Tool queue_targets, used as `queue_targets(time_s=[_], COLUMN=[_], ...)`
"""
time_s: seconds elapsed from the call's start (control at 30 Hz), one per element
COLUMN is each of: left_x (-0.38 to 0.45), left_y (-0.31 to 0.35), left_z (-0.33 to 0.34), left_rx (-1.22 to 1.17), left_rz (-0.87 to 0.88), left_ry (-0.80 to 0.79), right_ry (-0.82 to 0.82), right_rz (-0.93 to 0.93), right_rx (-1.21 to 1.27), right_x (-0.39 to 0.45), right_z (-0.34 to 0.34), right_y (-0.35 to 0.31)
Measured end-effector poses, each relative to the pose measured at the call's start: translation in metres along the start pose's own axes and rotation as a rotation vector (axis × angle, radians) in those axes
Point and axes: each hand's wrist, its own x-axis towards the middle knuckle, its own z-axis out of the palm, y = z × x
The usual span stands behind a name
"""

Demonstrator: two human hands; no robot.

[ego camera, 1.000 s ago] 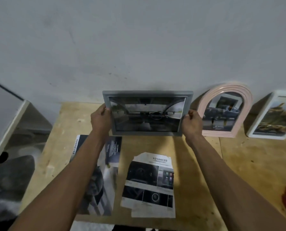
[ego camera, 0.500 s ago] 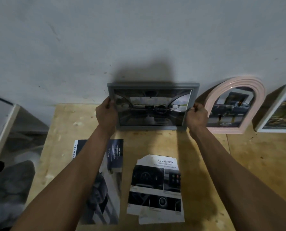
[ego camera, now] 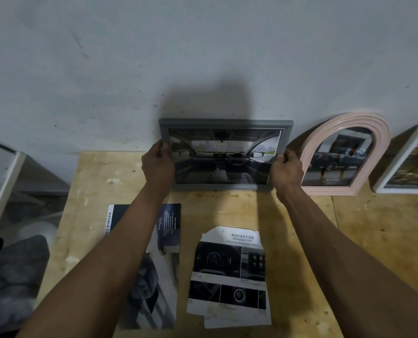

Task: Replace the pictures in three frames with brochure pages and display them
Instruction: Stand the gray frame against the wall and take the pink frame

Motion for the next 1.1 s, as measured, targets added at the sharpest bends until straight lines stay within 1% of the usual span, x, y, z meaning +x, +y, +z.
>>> queue_targets(time_s=[0.13,0.3,0.37,0.47,0.5,0.57,0.7,0.8,0.93,1.03,1.1], left_x=[-0.008,-0.033,-0.048,-0.076,-0.085,-0.105,-0.149,-0.178,-0.200,-0.206,-0.206], left_y=[0.003,0.004,0.004,0.011,0.013,0.019,0.029,0.039,0.044,0.043,0.044], left_z=[0.001,0.011,0.021,0.045,0.055,0.077,0.128,0.167,0.216,0.244,0.258], left_rx=[0.042,0.019,0.009,0.091,0.096,0.074,0.019,0.095,0.238,0.314,0.347], left_rz=[0.018,-0.022,0.013,0.087,0.106,0.153,0.208,0.233,0.170,0.176,0.159], left_ry=[0.009,0.112,0.163,0.243,0.234,0.159,-0.105,-0.242,-0.315,-0.325,-0.283], right_ry=[-0.021,0.006,0.011,0.063,0.094,0.139,0.211,0.227,0.160,0.017,-0.099], right_rz=[-0.020,-0.089,-0.108,-0.135,-0.144,-0.154,-0.162,-0.195,-0.211,-0.205,-0.211], right_rx=[-0.008,-0.034,-0.009,-0.013,-0.017,-0.019,-0.064,-0.065,-0.073,-0.107,-0.109], right_x=[-0.011,-0.030,-0.035,-0.032,-0.029,-0.020,0.010,0.038,0.071,0.093,0.106], right_z=[-0.004,-0.025,-0.039,-0.067,-0.078,-0.102,-0.147,-0.176,-0.202,-0.212,-0.215], right_y=[0.003,0.008,0.011,0.018,0.020,0.028,0.045,0.061,0.079,0.088,0.093])
